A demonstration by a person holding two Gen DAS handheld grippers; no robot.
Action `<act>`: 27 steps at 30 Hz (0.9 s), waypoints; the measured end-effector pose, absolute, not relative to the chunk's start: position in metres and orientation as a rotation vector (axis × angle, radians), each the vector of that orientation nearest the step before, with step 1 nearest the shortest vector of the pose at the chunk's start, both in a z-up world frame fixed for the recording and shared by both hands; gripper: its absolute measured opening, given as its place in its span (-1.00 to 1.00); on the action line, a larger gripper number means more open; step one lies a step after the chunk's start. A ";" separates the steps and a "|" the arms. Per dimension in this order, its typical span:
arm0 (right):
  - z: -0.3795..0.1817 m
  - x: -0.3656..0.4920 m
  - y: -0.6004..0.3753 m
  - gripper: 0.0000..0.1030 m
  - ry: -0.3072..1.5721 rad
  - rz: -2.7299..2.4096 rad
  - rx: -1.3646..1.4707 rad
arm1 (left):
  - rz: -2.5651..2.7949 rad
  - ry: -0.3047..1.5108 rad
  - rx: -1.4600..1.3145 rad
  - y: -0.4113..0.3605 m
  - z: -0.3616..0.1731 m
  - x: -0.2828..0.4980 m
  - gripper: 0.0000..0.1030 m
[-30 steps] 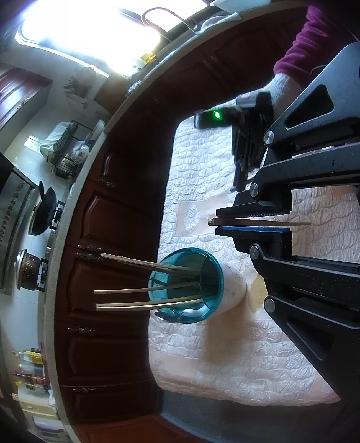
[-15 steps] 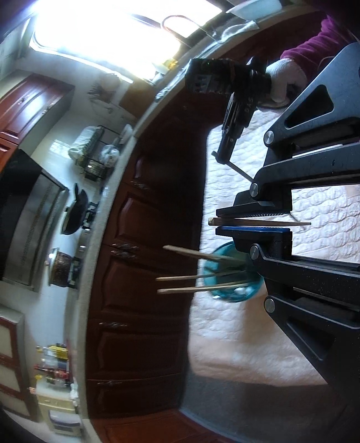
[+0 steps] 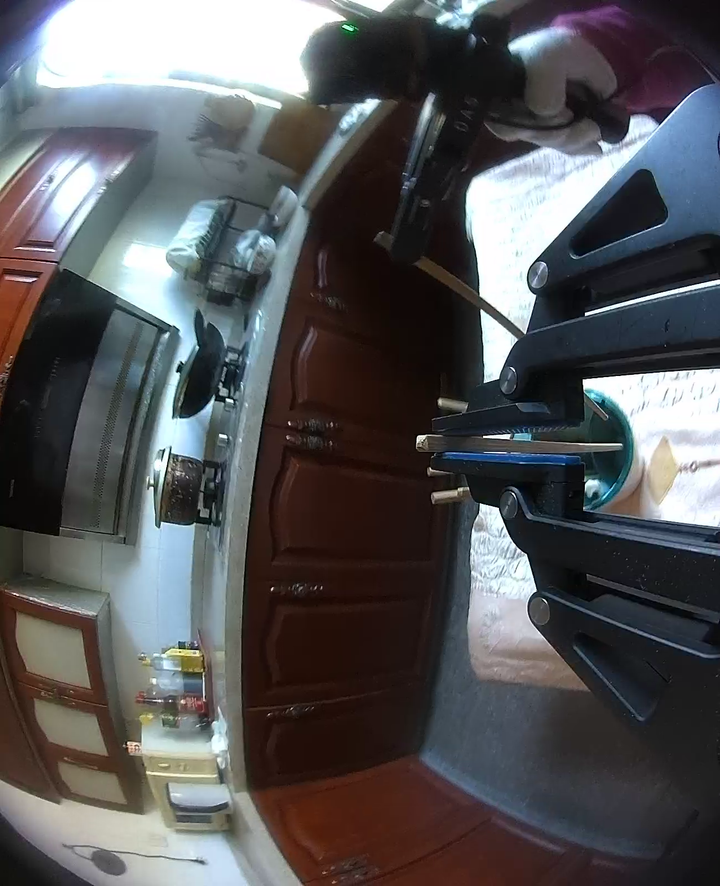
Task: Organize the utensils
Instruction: 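Lower both held chopsticks into the floral cup, then open both tools and withdraw them from the cup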
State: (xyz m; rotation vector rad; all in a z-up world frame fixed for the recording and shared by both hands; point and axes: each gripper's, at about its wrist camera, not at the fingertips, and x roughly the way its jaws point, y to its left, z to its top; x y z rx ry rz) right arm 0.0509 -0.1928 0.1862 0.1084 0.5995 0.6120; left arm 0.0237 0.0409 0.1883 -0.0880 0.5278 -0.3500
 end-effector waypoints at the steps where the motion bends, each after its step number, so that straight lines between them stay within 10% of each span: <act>1: 0.181 0.056 -0.188 -0.86 0.613 0.608 0.093 | -0.345 0.536 -0.079 0.038 0.183 0.028 -0.92; 27: 0.070 0.095 -0.178 -0.75 0.887 0.576 0.158 | -0.277 0.697 -0.068 0.016 0.104 0.063 -0.77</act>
